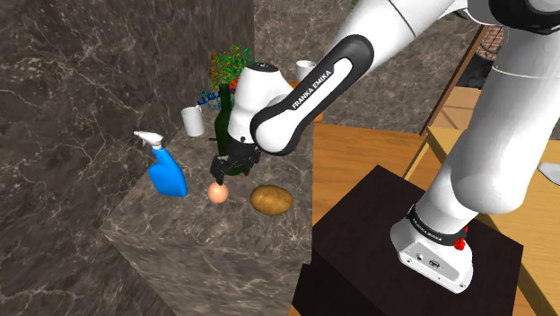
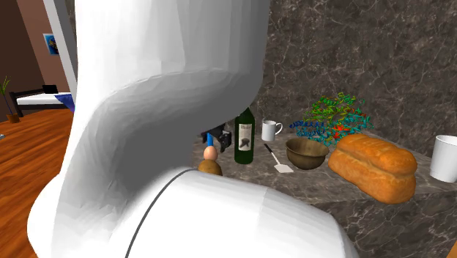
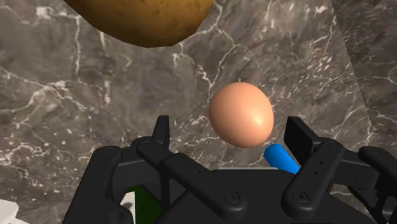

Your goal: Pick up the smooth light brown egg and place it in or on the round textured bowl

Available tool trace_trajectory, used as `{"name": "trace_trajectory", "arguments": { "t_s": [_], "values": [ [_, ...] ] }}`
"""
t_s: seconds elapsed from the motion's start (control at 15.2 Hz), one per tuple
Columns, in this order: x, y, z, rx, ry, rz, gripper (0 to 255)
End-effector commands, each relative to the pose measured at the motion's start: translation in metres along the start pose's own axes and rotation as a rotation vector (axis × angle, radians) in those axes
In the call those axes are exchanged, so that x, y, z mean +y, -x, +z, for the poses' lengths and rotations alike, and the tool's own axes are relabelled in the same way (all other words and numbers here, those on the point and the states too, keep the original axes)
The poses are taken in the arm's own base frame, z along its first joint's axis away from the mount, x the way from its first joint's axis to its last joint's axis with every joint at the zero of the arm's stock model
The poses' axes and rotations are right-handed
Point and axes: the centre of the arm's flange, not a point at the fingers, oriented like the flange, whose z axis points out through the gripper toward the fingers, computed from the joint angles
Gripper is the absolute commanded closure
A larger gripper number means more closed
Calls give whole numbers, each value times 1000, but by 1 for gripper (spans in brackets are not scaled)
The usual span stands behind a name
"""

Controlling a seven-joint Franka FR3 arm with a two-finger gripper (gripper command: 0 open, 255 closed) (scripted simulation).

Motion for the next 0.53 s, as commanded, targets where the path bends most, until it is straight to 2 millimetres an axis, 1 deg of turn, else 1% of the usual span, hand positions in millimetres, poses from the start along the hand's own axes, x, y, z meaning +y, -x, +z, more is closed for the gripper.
{"name": "trace_trajectory", "arguments": {
  "t_s": [0.0, 0.07, 0.13, 0.46],
  "values": [
    [-14, -3, 19, 8, -11, -7, 0],
    [-21, -6, 29, 12, -16, -10, 0],
    [-21, -6, 30, 12, -17, -10, 0],
    [-22, -7, 56, 12, -17, -10, 0]
  ]
}}
